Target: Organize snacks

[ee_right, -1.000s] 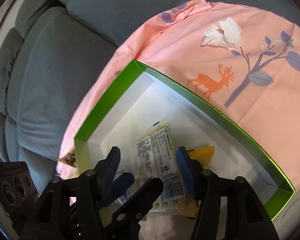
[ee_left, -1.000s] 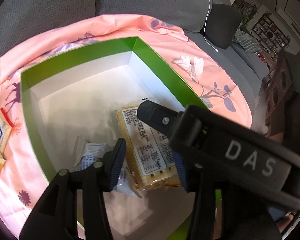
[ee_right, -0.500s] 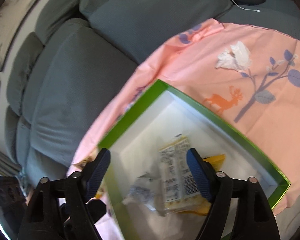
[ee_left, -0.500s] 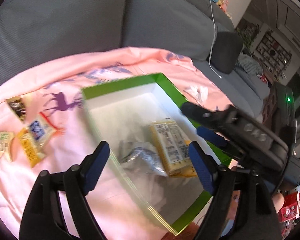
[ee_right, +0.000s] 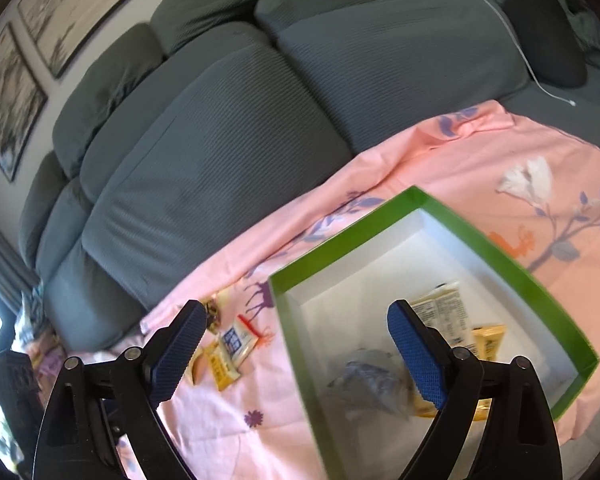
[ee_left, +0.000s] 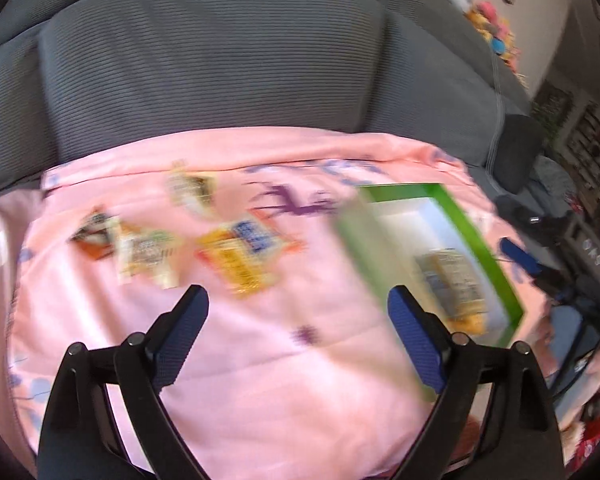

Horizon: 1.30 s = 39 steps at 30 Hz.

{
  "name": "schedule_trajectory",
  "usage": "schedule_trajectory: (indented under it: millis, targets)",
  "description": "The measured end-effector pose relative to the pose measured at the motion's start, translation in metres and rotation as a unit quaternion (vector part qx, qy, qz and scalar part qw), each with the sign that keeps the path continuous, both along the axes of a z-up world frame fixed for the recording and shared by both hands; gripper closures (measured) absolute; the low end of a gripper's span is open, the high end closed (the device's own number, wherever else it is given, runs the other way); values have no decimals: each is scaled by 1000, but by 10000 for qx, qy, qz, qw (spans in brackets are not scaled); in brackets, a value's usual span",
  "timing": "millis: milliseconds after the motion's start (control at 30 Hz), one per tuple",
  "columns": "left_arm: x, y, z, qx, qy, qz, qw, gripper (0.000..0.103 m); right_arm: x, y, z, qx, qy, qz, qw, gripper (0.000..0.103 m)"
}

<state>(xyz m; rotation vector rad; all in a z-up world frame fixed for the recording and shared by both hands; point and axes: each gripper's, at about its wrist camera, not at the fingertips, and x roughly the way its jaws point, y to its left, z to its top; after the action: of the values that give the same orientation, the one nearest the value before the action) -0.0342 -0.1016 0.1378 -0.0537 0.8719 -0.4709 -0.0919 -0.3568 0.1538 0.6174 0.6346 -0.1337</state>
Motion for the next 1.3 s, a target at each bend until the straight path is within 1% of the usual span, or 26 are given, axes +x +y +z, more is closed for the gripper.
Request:
schedule_trajectory:
  millis: [67,133,233,300,367,467,500,600,633,733,767,900,933,1000,1033,1067,1100,1167,1200,1233,1300]
  targets:
    - [3,26,-9,26,41,285,9996,12,6,12,0,-23,48,142,9999,11]
    - [10,56,-21,-120,234,597,9979,12,13,25,0,110,57,416,9991,11]
    - [23,99,-45,-558,608,1060,9909,12,24,44,-1,326,63,702,9970,11]
    - [32,121,-58,-717,872,1281,9853,12,36,60,-6,350,251,788,9960,11]
    - [37,136,-63,-708,962,1502,9814,12,51,74,-12,305,500,805,9950,11]
    - [39,149,-64,-559,966,1735,9785,12,88,102,-21,244,899,930,9913,11]
    - [39,152,-64,-542,964,1765,9781,12,107,114,-25,258,1039,1070,9885,11]
    - [41,164,-64,-644,1026,1831,9756,12,149,142,-35,430,1447,1341,9794,11]
    - [40,165,-63,-686,1033,1847,9749,12,159,147,-38,528,1503,1407,9772,11]
    - [38,177,-61,-748,1015,1994,9718,12,191,163,-44,900,1454,1540,9732,11]
    - [38,178,-62,-742,1001,2013,9716,12,203,167,-49,932,1519,1564,9715,11]
    - [40,184,-64,-874,1085,2028,9693,12,254,173,-76,808,2086,1349,9653,11]
    - [42,186,-65,-896,1108,2039,9686,12,265,171,-84,905,2220,1293,9622,11]
    - [42,188,-66,-888,1122,2099,9672,12,280,168,-98,1107,2329,1250,9581,11]
    - [42,188,-66,-860,1122,2138,9666,12,285,168,-104,1119,2413,1271,9556,11]
    - [43,189,-67,-834,1123,2169,9661,12,289,170,-111,1079,2529,1288,9528,15]
    - [44,189,-67,-817,1131,2193,9656,12,292,172,-116,1009,2628,1305,9506,23]
    - [45,190,-68,-818,1162,2195,9652,12,297,178,-127,873,2819,1396,9452,28]
    - [47,190,-69,-828,1177,2188,9651,12,299,180,-131,844,2869,1446,9432,33]
    - [47,190,-69,-833,1183,2184,9651,12,299,183,-134,707,2897,1467,9432,34]
    - [47,190,-69,-822,1170,2184,9653,12,295,190,-131,352,2807,1513,9471,42]
